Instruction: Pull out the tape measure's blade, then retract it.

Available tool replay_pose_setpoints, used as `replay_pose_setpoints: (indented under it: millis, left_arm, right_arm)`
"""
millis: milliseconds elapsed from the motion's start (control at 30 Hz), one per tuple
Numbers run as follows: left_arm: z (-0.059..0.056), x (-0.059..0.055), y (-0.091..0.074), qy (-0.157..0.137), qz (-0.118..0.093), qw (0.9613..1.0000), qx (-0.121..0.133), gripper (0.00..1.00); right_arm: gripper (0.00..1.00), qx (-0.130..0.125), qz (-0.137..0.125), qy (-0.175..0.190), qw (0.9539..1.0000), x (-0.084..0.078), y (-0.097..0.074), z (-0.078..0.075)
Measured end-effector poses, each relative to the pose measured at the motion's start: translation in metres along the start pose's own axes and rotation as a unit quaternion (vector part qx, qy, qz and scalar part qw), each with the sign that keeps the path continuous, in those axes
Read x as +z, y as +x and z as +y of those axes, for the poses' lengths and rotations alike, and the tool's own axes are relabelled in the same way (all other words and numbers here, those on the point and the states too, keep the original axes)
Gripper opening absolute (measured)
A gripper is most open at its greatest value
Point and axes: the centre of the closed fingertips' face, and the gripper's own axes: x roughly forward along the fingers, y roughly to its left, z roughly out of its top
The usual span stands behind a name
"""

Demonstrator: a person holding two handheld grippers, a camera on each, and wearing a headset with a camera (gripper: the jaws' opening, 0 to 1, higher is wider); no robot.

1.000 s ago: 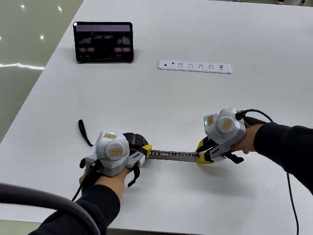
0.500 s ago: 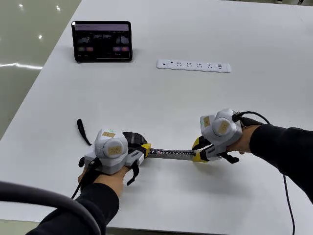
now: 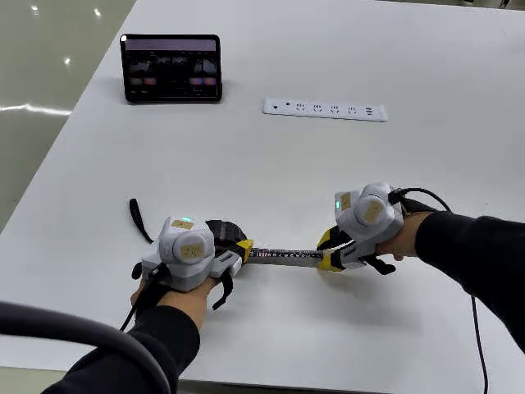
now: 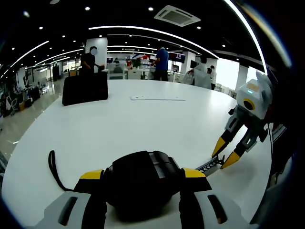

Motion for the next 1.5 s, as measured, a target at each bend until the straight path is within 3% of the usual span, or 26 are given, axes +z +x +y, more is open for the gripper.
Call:
replay_pose_setpoints:
  millis: [100,633,1500]
  left_arm:
    - [0.000,0.000,0.000,-0.001,-0.001,1.0000,-0.001,0.58]
    - [-0.001,0.001,-0.002,0.000,0.001,1.0000,-0.001,0.58]
    - [-0.001,0.000,-0.002,-0.002,0.002,1.0000,-0.003,0.58]
  right_arm:
    - [0.16,0.003,-0.004,0.042,0.9991,0.000,0.003,0.000]
    - [0.16,-0.005,-0.005,0.034,0.9994,0.002,0.003,0.001]
    - [0.16,-0.018,-0.025,0.012,0.9995,0.026,0.018,0.003]
